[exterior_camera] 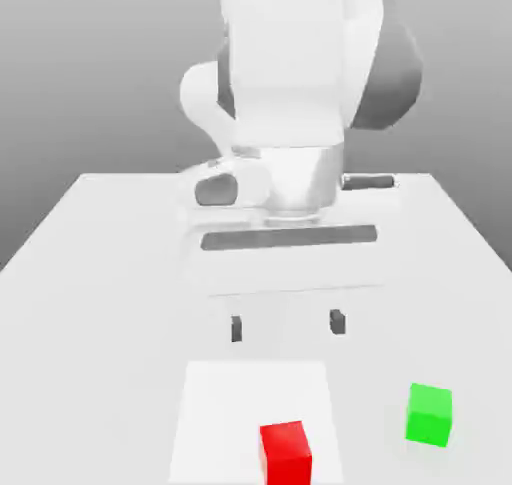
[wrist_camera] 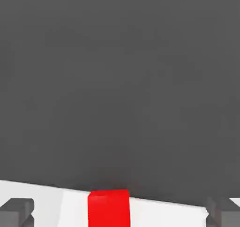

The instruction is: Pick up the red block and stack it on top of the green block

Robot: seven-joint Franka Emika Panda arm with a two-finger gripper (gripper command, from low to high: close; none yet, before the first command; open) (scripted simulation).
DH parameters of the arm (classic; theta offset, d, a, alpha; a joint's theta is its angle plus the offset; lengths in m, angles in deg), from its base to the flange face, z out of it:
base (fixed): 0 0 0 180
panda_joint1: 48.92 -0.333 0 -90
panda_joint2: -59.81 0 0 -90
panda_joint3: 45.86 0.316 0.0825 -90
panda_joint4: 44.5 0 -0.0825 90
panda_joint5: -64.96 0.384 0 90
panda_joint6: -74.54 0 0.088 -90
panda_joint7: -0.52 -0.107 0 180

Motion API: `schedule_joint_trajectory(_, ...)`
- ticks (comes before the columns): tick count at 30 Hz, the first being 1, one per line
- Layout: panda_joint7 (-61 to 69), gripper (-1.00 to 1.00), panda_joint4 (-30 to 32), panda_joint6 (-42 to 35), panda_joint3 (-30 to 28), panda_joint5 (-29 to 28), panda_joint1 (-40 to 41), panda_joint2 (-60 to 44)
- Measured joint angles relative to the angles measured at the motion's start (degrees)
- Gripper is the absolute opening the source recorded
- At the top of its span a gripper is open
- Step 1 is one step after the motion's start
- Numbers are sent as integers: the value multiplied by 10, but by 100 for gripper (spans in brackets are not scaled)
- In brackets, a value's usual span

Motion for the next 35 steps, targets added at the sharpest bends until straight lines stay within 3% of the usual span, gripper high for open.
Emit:
schedule_joint_trajectory(8, 7, 0, 2, 95, 1, -7, -3, -166)
schedule_joint_trajectory(9, 8, -100, -1, 111, 1, -6, -3, -186)
schedule_joint_trajectory(16, 7, -100, -1, 115, 1, -7, -3, -190)
schedule_joint_trajectory(21, 9, -100, 14, 42, 7, -6, -6, -103)
schedule_joint_trajectory(26, 34, -100, 42, 7, 89, -19, -80, -40)
schedule_joint_trajectory(31, 17, -100, 47, 66, 106, -64, -130, -97)
schedule_joint_trajectory(32, 11, 100, 46, 80, 101, -72, -135, -112)
schedule_joint_trajectory(35, 11, 100, 46, 80, 101, -72, -135, -112)
